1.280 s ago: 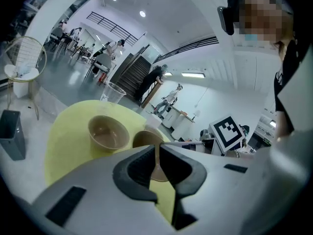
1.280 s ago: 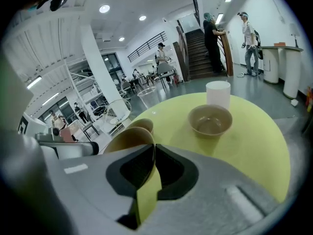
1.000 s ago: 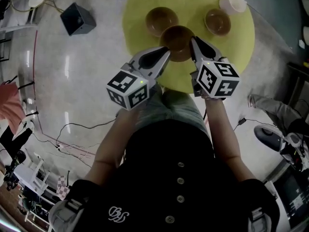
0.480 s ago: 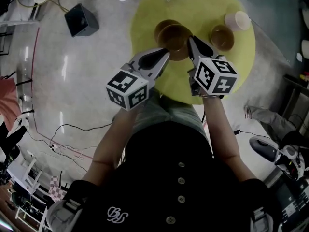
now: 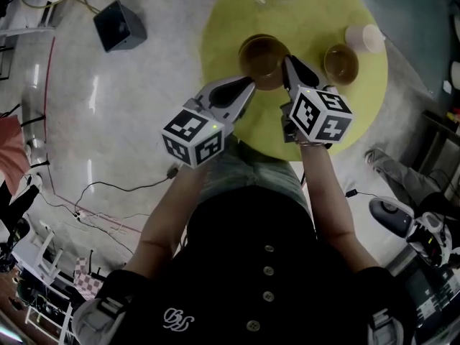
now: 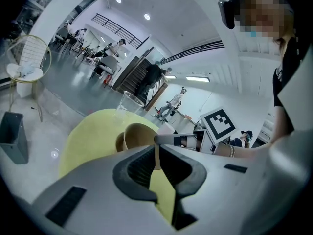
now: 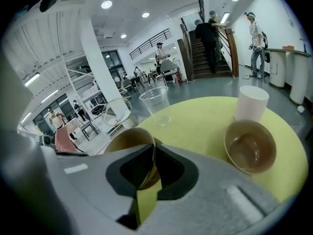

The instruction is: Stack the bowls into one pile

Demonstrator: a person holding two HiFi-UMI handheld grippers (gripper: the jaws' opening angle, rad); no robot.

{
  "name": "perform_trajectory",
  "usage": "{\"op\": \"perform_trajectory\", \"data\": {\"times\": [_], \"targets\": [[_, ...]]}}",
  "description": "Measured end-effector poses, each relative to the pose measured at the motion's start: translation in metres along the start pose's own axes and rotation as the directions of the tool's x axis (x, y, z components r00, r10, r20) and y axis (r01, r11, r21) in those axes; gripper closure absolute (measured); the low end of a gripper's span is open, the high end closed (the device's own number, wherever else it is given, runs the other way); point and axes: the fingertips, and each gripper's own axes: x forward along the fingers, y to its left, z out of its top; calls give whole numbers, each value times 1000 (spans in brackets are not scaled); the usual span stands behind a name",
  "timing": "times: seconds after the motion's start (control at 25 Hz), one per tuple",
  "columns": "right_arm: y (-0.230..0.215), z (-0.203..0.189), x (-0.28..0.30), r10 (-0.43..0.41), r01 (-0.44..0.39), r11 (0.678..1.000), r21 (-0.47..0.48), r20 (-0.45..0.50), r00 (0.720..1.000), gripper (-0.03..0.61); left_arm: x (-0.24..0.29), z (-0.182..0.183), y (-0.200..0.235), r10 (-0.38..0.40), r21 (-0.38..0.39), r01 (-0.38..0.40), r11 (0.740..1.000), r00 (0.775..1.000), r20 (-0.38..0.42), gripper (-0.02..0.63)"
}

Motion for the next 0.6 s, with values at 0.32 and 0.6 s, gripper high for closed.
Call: {"op": "perform_trajectory", "data": {"times": [0.32,0.6], "targets": [[-5,-9,16,-41,41,999,6,-1,999,558,0,-6,19,4,-31,-4,1000,1000,2,578],[-10,-12,18,-84,84,996,-19,-7,996,557,-1,-6,18,4,-34,-4,999,1000,3,577]]}}
